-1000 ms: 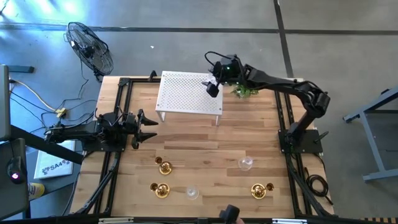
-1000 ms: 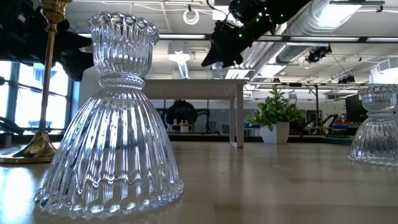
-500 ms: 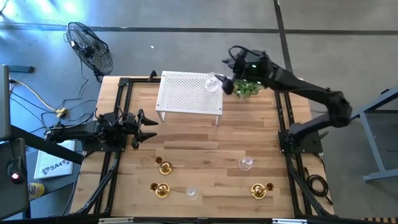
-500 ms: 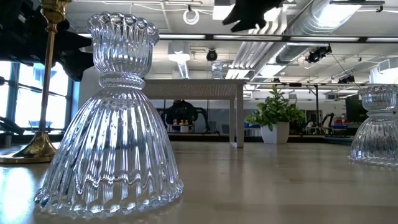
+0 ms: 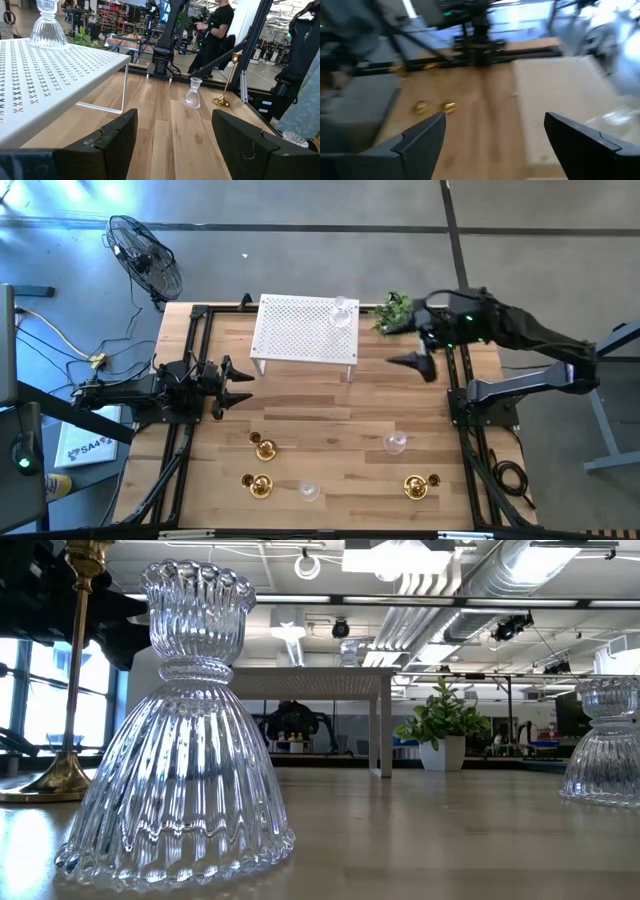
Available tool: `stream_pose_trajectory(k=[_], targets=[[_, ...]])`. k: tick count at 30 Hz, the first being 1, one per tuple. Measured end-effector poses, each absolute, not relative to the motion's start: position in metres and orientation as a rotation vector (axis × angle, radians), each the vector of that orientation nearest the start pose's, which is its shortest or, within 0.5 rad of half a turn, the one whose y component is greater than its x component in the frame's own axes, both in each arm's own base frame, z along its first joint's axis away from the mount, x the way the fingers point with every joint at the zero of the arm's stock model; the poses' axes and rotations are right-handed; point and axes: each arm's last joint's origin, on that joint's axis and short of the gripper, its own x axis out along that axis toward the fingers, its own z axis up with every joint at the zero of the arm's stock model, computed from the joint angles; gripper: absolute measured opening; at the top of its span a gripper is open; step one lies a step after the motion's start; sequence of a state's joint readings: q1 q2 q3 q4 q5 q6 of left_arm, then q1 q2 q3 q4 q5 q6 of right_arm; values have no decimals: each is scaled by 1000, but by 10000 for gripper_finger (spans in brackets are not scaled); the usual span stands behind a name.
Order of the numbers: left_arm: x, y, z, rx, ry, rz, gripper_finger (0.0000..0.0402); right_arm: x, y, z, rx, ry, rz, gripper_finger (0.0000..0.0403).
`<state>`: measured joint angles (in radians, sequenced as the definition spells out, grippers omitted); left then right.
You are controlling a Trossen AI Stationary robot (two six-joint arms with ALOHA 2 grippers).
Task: Pick & Place candle stick holders
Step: Put the bottom right gold candle holder on the shelf
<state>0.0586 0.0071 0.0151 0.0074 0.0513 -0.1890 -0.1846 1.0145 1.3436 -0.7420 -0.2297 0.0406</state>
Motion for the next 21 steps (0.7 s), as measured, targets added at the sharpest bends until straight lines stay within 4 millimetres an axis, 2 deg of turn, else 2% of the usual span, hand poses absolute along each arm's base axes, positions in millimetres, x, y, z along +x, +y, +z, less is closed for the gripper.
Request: stream_pose_trajectory(k=[3, 9, 14, 21], targets=[[97, 4, 169, -188, -16, 6, 250, 163, -13, 425, 245, 454, 115, 330], [97, 5, 169, -188, -15, 19, 250, 138, 7, 417, 465, 612, 107, 330], [97, 5, 169, -191, -16, 20, 250, 131, 22, 409, 629, 737, 52, 326], [97, 5, 169, -191, -15, 22, 250, 134, 48, 398, 791, 905, -35, 326]])
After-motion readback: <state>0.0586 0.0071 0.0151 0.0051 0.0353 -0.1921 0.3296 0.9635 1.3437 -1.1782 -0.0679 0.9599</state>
